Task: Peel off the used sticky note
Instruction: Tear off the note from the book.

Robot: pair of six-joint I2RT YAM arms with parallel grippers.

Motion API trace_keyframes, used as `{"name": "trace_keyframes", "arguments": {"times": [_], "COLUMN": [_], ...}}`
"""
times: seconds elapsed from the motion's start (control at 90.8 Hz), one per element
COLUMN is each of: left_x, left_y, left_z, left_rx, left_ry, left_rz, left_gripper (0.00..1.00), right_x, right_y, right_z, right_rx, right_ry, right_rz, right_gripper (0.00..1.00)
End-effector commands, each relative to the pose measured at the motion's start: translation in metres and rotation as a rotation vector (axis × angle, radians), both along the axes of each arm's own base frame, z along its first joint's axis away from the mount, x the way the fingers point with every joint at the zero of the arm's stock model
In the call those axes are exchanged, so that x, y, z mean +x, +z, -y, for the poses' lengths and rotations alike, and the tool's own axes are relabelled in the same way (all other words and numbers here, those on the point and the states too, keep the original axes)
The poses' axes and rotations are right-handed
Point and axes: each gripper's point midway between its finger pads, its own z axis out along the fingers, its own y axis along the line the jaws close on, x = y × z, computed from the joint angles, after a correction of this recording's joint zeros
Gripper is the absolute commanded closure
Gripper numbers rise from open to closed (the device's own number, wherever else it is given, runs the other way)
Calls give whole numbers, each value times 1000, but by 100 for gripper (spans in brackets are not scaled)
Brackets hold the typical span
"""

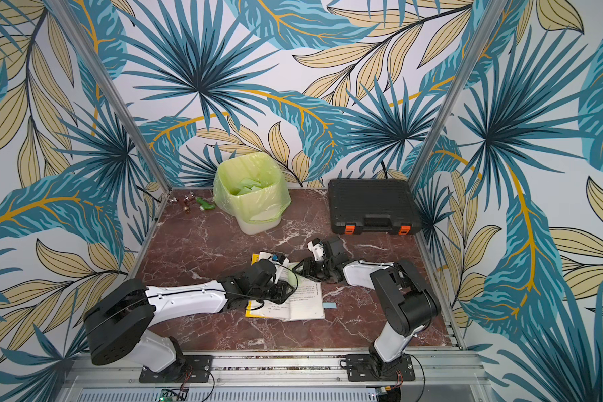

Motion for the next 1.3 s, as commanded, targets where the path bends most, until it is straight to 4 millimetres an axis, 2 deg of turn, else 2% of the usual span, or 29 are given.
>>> {"name": "trace_keyframes", "arguments": {"times": [0.0, 0.231, 0.386, 0.474, 0.562, 0.672, 0.771, 0.925, 1.002, 1.19, 1.234, 1.289], "left_x": [-1, 0, 0, 0, -1, -1, -2, -1, -1, 2, 2, 2], "left_y": [-14, -15, -16, -17, -17, -18, -17, -15, -15, -17, -19, -20], "left_z": [-18, -18, -17, -18, -19, -21, -22, -25, -26, -29, -30, -33], "left_rx": [63, 65, 66, 69, 70, 76, 76, 80, 86, 89, 98, 109], "left_ry": [26, 27, 27, 29, 26, 30, 33, 39, 39, 47, 45, 47], "left_rz": [-12, -14, -16, -17, -18, -18, -15, -5, -1, -1, -1, 1], "left_gripper": [69, 69, 69, 69, 69, 69, 69, 69, 69, 69, 69, 69], "right_x": [-1, 0, 1, 3, 9, 22, 34, 60, 71, 106, 117, 131], "right_y": [-4, -1, 4, 12, 31, 67, 113, 205, 246, 316, 322, 344], "right_z": [-3, 1, 2, 9, 22, 39, 45, 40, 32, -1, -11, -24], "right_rx": [29, 0, -2, -22, -38, -35, -32, 30, 90, 162, 166, 183], "right_ry": [7, 3, 2, -6, -27, -61, -75, -94, -94, -75, -64, -56], "right_rz": [-11, 13, 25, 43, 85, 164, 268, 497, 584, 727, 744, 781], "right_gripper": [63, 85, 94, 98, 100, 100, 100, 100, 100, 100, 100, 100]}}
